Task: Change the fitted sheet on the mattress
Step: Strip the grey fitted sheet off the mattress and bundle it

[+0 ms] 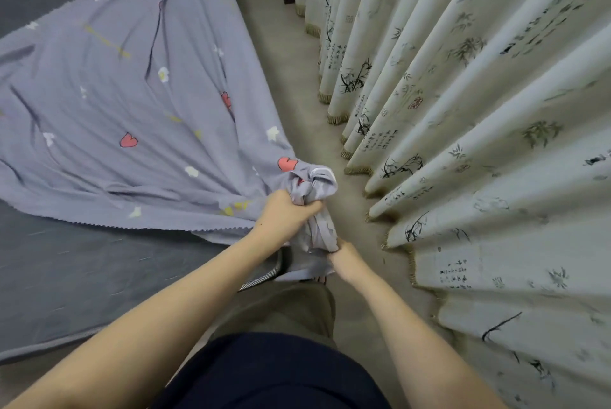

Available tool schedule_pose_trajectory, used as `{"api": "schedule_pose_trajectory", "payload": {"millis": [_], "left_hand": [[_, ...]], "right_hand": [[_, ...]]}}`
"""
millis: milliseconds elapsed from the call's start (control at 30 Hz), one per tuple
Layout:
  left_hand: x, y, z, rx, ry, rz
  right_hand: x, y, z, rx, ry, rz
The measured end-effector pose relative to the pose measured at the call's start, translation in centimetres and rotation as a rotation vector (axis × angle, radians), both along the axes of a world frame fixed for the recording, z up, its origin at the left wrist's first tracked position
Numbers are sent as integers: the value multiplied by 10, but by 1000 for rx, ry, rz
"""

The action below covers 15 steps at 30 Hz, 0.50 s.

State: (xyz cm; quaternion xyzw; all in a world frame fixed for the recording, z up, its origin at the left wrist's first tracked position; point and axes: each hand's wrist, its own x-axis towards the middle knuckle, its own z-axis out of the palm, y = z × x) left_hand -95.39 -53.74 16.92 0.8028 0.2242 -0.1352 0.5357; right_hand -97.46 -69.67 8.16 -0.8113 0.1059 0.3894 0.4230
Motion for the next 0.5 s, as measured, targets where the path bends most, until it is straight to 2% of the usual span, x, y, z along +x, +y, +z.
{"api": "schedule_pose_trajectory", "payload": {"millis": [100,167,267,333,400,500], "left_hand": [[24,1,3,146,54,2],[35,10,8,228,57,10],[46,38,15,366,80,125],[49,65,19,434,120,281],[47,92,19,515,175,335],[45,112,18,479,236,399]], "right_hand": [[34,-9,3,-8,105,34],[51,-17,11,-13,134,143],[80,-34,30,28,149,231],[102,-48,38,7,106,186],[133,-53,47,-46,81,134],[188,-33,79,-8,55,113]]}}
